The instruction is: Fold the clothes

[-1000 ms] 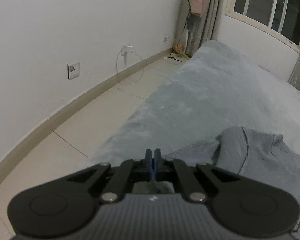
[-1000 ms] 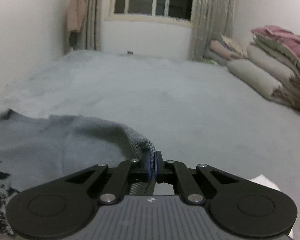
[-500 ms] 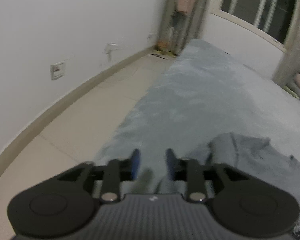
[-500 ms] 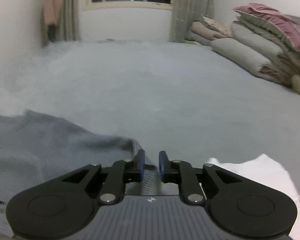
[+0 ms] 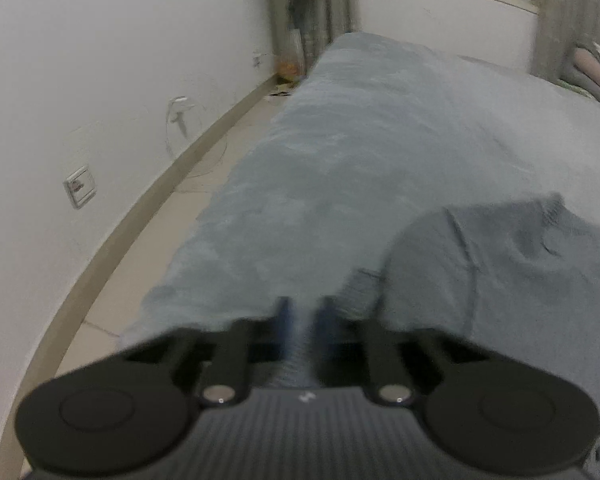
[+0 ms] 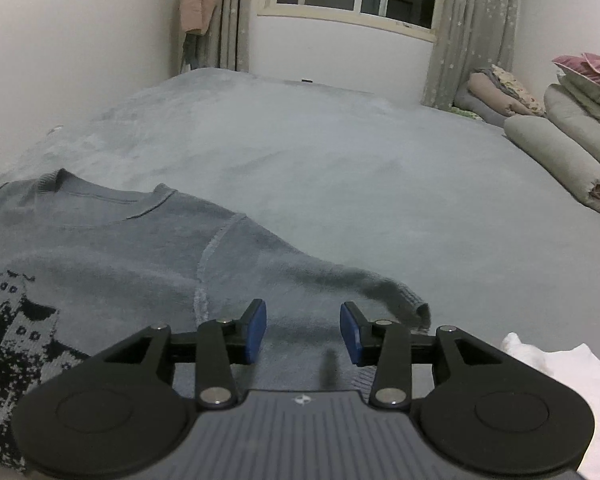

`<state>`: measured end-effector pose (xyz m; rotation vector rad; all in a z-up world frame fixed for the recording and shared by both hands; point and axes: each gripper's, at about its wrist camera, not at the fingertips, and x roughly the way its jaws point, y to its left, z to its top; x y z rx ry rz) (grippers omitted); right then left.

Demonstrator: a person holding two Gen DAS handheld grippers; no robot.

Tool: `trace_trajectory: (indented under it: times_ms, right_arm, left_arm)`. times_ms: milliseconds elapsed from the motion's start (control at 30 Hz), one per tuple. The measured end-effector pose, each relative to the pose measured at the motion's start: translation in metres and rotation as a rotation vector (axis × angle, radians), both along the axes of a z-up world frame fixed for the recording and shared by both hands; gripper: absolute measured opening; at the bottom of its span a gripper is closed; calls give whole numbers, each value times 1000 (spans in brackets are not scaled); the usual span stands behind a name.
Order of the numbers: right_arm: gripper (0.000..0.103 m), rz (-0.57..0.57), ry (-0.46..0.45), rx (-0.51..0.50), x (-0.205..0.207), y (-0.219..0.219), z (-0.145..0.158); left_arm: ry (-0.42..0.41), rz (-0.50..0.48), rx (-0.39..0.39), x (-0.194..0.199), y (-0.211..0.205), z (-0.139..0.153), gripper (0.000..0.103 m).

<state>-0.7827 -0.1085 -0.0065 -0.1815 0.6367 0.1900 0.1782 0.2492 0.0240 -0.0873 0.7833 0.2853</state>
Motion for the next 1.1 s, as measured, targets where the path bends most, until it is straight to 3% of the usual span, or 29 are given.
trace_trajectory:
  times_ms: [67, 133, 267, 433, 567, 667, 800, 933, 1033, 1100]
  right_arm:
    - [40, 13, -4, 0, -2, 1, 1]
    - [40, 25, -8, -1, -5, 1, 3]
    - [40, 29, -13, 15, -9, 0, 10]
    - [40, 40, 25, 71, -14, -2, 21]
    - [46, 65, 59, 111, -25, 0, 31]
    - [53, 70, 72, 138, -38, 3, 38]
    - [54, 50, 150, 249, -44, 6, 45]
    - [56, 71, 183, 235, -54, 18, 51]
    - [69, 131, 148, 152, -72, 23, 57]
    - [74, 110, 157, 154, -73, 20, 58]
  left_arm:
    - [-14, -5, -9, -3, -3, 0, 0]
    - [-45, 35, -65, -11, 7, 6, 0]
    - [-124, 178, -117, -32, 54, 25, 0]
    - [-103, 273, -205, -39, 108, 15, 0]
    - [-105, 217, -306, -40, 111, 8, 0]
    - [-120, 111, -298, -33, 90, 18, 0]
    - [-135, -20, -310, -11, 55, 20, 0]
    - [-21, 2, -336, 8, 48, -2, 0]
    - [-45, -10, -364, 2, 55, 0, 3]
    - [-40, 3, -358, 4, 65, -4, 3]
